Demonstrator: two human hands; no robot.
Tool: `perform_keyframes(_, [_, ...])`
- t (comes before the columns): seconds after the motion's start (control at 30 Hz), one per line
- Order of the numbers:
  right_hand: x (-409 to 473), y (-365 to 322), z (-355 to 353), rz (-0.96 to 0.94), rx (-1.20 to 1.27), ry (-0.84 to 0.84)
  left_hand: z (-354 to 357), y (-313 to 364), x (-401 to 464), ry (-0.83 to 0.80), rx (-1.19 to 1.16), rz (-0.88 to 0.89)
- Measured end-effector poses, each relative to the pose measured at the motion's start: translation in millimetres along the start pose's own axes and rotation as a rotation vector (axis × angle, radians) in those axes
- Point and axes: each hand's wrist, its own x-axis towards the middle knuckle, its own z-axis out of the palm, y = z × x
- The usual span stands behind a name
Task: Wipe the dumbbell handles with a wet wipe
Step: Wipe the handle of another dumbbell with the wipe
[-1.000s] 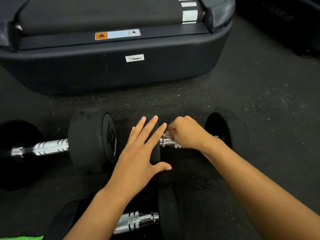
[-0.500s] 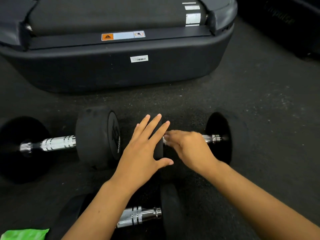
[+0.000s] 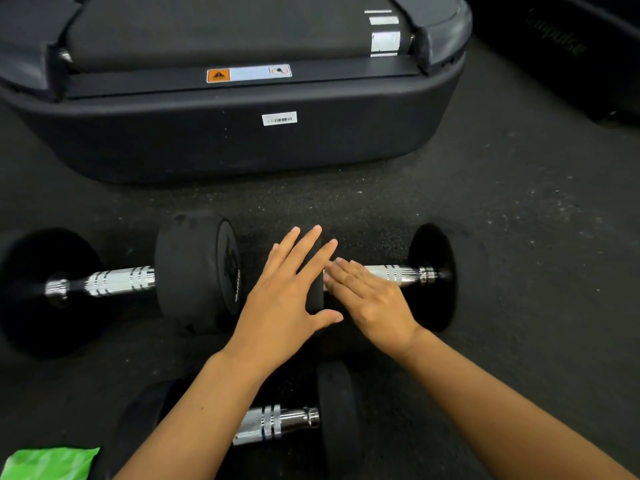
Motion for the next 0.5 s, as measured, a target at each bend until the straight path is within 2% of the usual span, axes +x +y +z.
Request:
perform_keyframes(0.13, [-11,9,-8,0.016,-0.036,0.033,-2,1,-2,-0.027,0.009,0.002])
perform_keyframes(0.33, [2,0,-5,0.121,-0.022,-0.058,-1,0,2,-0.015,-0.007,-0.013])
perform_keyframes(0.5, [28,-4,-27,0.466,-0.022,-0.209,-2,2,0,-0.037,-0.004,-0.011])
